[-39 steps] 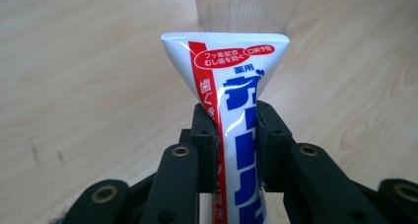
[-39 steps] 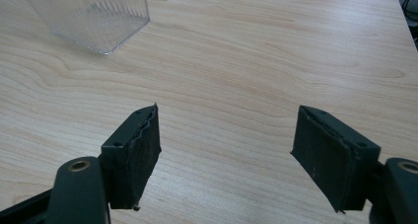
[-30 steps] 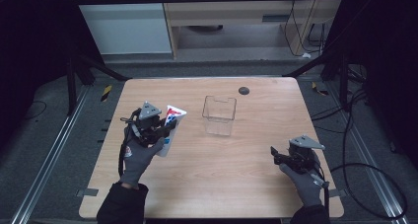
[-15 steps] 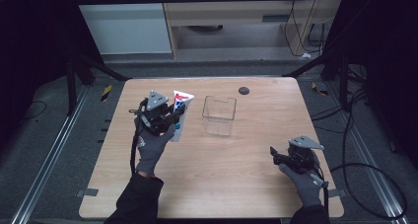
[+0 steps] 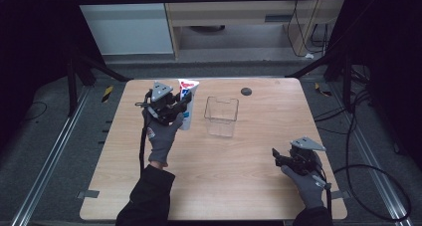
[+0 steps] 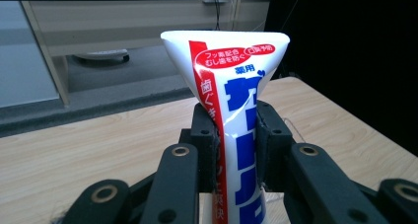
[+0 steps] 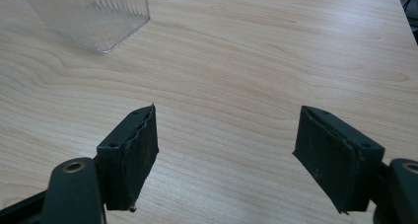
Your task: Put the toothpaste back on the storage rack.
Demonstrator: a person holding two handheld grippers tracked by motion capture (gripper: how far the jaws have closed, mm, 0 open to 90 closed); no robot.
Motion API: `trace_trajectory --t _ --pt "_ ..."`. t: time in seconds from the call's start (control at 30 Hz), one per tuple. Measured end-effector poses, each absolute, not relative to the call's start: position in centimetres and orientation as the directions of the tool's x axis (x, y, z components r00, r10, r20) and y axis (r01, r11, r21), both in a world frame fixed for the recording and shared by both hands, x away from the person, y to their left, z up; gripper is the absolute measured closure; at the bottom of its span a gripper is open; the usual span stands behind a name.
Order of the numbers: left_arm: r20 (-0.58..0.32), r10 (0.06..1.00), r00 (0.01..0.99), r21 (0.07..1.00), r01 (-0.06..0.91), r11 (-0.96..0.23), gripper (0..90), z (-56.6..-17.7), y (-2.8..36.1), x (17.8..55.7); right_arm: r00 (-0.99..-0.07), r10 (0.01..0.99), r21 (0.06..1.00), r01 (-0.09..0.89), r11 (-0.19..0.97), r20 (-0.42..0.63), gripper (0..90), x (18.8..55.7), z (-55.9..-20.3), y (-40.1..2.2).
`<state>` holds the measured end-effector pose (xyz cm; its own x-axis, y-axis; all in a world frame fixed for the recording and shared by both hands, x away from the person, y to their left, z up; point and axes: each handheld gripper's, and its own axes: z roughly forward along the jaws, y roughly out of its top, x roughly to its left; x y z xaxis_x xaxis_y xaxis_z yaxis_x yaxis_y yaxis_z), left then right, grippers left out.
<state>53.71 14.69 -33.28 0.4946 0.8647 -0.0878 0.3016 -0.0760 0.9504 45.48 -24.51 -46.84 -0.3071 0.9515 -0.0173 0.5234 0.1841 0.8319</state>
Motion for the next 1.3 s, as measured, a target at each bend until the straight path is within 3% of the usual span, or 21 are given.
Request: trace_trajectory --t 0.43,1.3 --pt "-0.075 0.871 0.485 0.967 0.247 -0.054 73.0 -33.4 11.5 55.5 -0.298 0.954 0.836 0.521 0.175 -0.014 23.7 45.4 -47.1 -24.7" --pt "-0.083 0.847 0.526 0.969 0.242 -0.056 72.9 -33.5 6.9 58.5 -0.291 0.957 0.842 0.514 0.164 -0.009 23.2 45.4 -47.2 -25.1"
